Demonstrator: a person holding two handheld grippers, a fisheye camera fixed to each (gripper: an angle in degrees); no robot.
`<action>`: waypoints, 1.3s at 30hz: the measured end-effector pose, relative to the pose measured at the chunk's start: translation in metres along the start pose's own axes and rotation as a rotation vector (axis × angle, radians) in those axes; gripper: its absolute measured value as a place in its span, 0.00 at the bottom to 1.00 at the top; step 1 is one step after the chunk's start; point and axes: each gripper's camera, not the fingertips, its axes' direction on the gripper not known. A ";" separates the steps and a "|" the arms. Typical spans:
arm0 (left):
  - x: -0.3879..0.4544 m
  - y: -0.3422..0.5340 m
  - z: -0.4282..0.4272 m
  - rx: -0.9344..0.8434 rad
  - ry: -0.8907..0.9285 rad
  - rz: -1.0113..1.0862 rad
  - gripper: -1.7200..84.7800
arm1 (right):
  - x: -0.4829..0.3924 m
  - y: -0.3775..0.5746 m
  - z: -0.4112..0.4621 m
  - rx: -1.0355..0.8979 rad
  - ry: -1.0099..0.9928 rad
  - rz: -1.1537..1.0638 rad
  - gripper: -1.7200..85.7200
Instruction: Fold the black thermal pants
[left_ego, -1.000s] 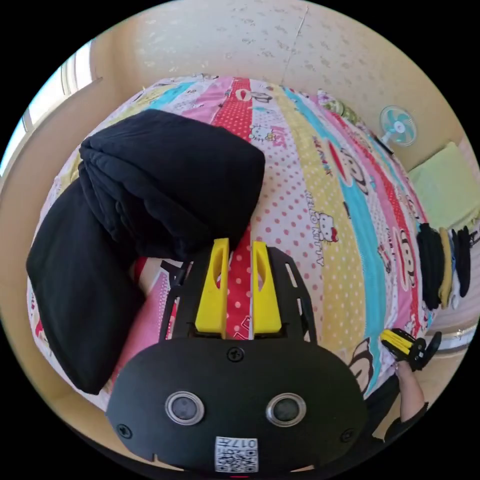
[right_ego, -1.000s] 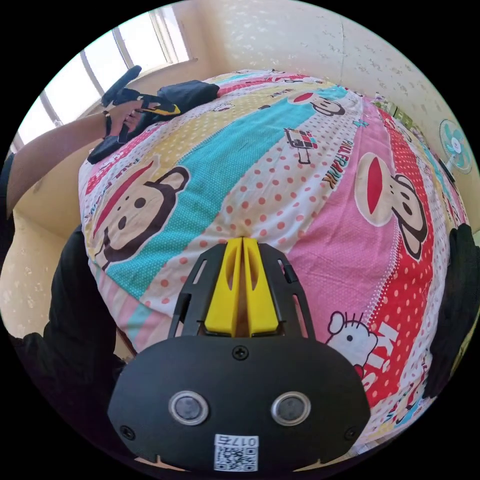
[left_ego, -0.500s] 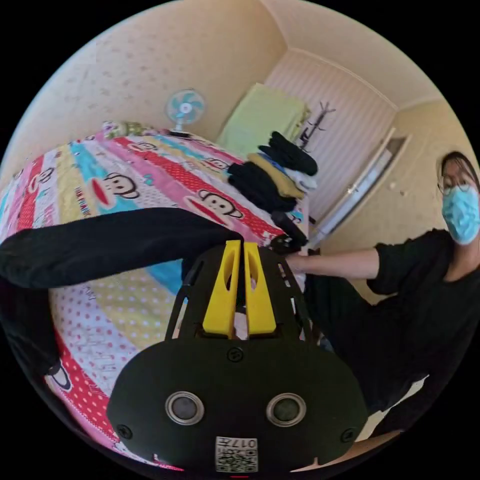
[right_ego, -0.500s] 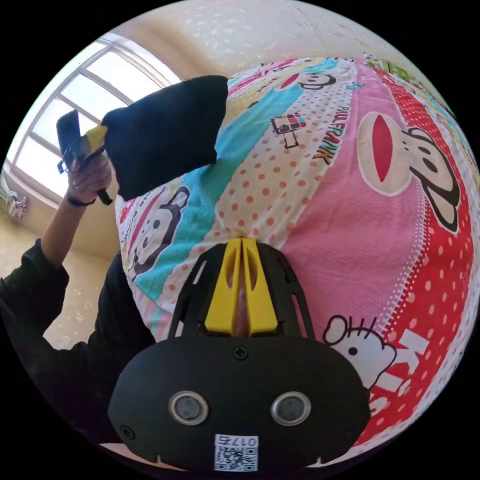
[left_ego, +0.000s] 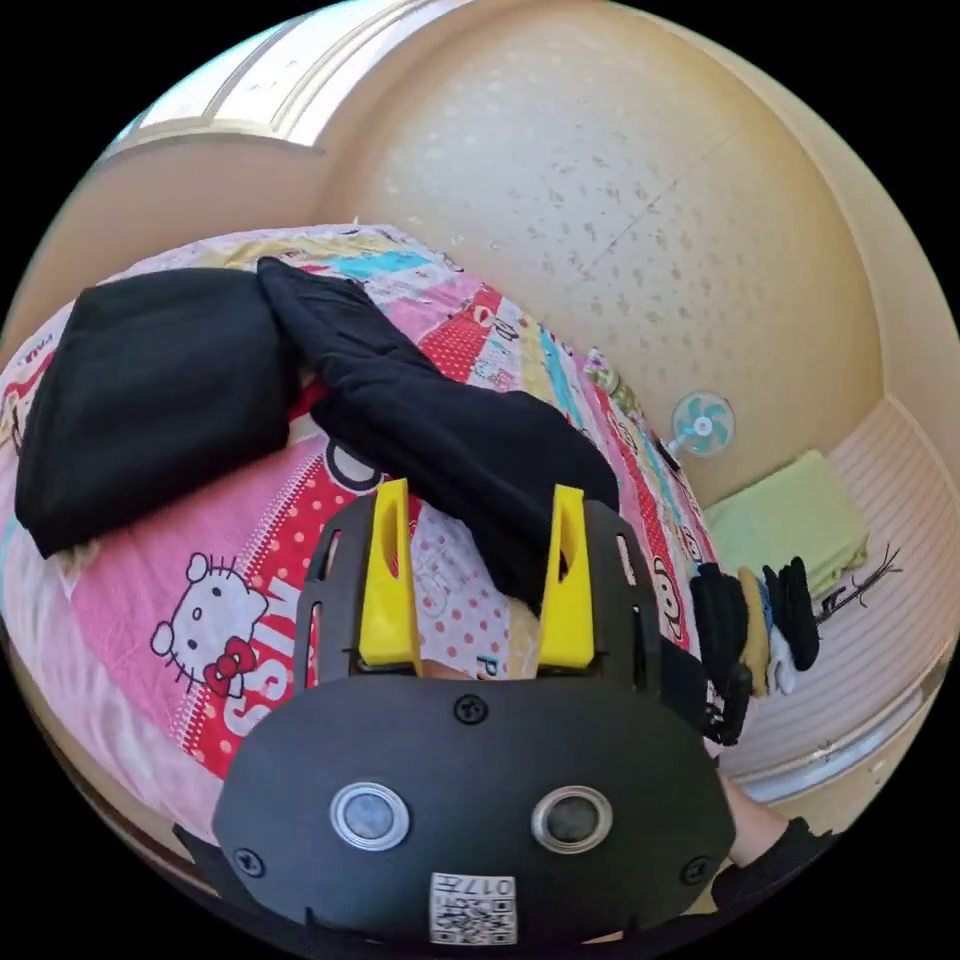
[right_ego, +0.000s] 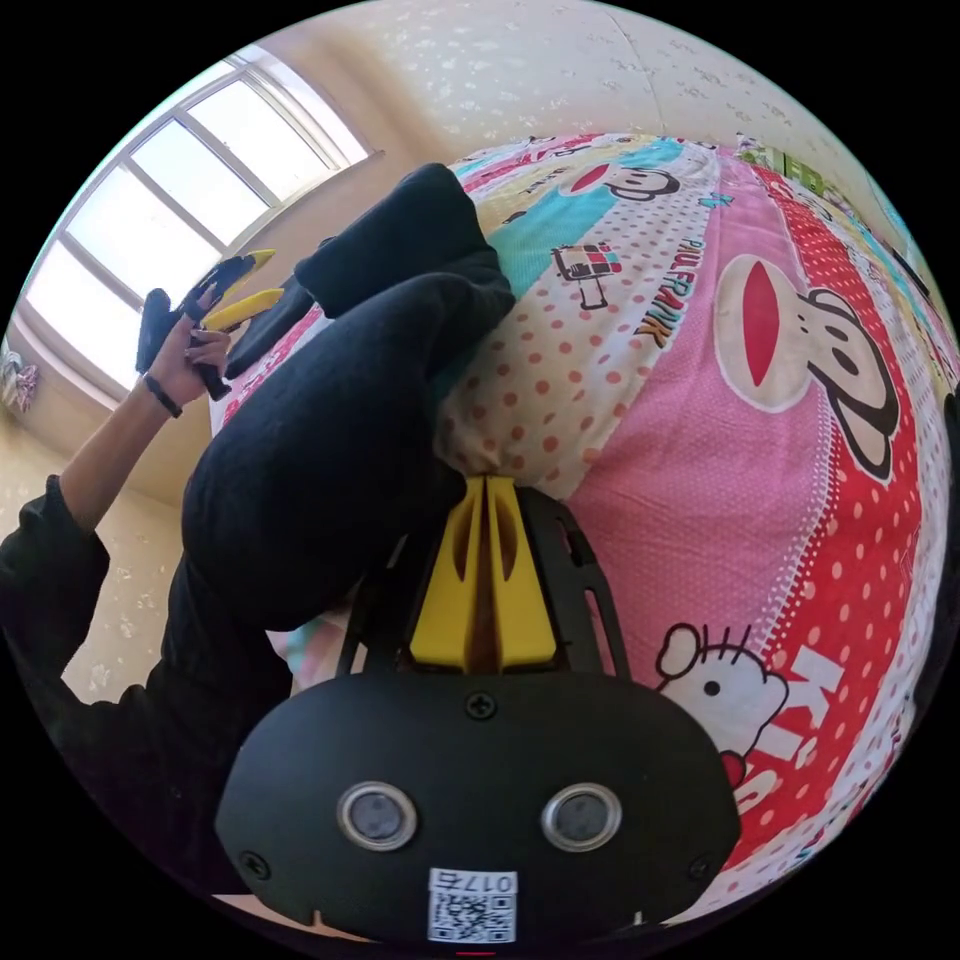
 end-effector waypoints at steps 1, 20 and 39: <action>-0.024 -0.016 0.024 -0.089 0.144 -0.127 0.17 | 0.000 -0.001 -0.001 0.000 -0.002 0.001 0.03; 0.027 0.285 -0.083 -0.360 0.715 0.334 0.07 | -0.094 0.028 -0.088 0.161 0.296 0.146 0.03; -0.067 0.318 -0.029 -0.352 0.849 0.358 0.07 | -0.457 -0.204 0.075 -0.090 0.485 -0.186 0.13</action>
